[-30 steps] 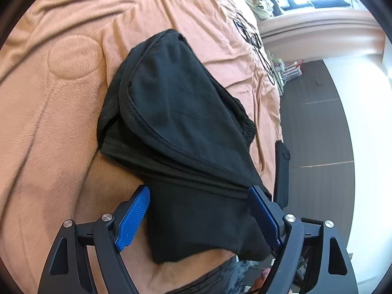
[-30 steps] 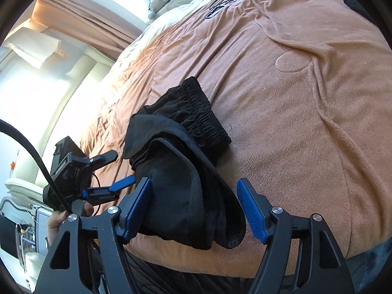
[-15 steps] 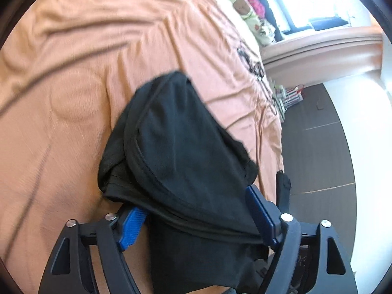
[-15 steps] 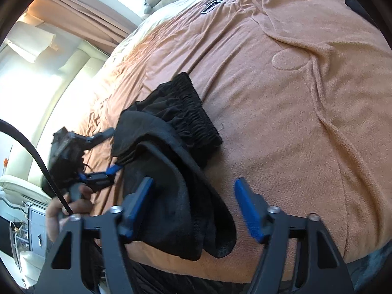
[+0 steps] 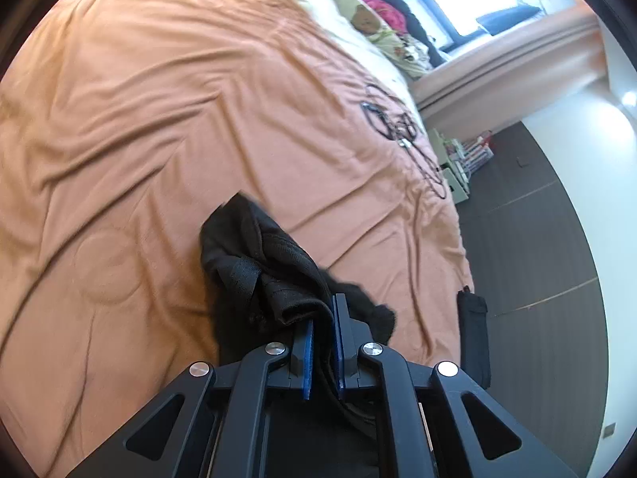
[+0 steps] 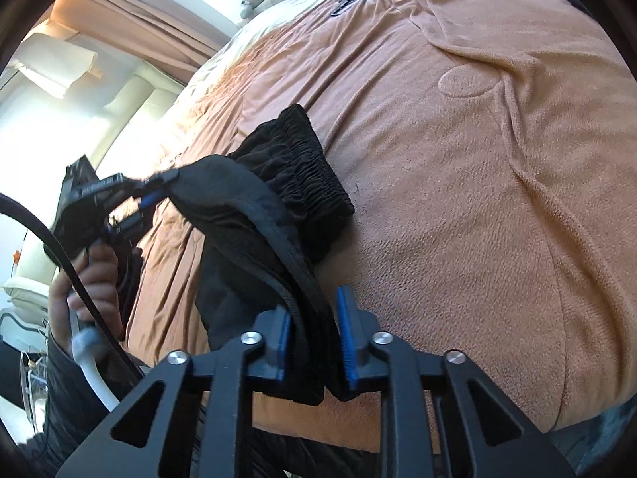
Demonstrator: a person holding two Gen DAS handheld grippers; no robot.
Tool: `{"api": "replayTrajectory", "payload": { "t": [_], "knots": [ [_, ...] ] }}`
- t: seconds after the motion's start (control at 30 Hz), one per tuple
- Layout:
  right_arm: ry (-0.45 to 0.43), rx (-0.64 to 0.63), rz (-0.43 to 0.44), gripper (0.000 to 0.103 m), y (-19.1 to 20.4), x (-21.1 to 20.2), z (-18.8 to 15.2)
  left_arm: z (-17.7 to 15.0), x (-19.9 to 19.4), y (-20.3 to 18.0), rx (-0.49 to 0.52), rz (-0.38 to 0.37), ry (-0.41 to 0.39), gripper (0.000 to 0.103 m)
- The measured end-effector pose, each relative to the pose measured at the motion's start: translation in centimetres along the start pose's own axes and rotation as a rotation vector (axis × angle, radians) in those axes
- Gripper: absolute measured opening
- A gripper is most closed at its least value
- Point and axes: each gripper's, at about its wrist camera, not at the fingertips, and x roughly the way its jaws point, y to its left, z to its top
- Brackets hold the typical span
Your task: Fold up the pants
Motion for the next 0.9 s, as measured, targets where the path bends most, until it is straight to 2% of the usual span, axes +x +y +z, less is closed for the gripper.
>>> {"api": "replayTrajectory", "payload": {
  "t": [0.2,0.5,0.73,0.77,0.83,0.87,0.9],
  "knots": [
    [-0.003,-0.007,0.055,0.003,-0.1,-0.4,-0.6,1.6,0.9,-3.7,0.082,-0.014,0.007,0.009],
    [0.002,-0.007,0.084,0.002,-0.3,-0.8,-1.7,2.3,5.2,-7.1,0.147,-0.016,0.075,0.009],
    [0.008,0.033,0.083,0.002,-2.0,-1.0,-1.7,2.2,8.6,-8.6,0.183,-0.001,0.15,0.01],
    [0.009,0.039,0.082,0.002,-2.2,-0.9,-1.8,2.2,8.8,-8.6,0.18,0.001,0.158,0.015],
    [0.016,0.049,0.083,0.002,-2.5,-0.7,-1.8,2.1,8.8,-8.3,0.169,-0.012,0.164,0.038],
    [0.019,0.051,0.084,0.002,-2.6,-0.7,-1.8,2.0,8.6,-8.1,0.165,-0.012,0.155,0.054],
    [0.021,0.048,0.085,0.002,-2.6,-0.6,-1.9,1.9,8.0,-7.7,0.162,-0.004,0.131,0.06]
  ]
}}
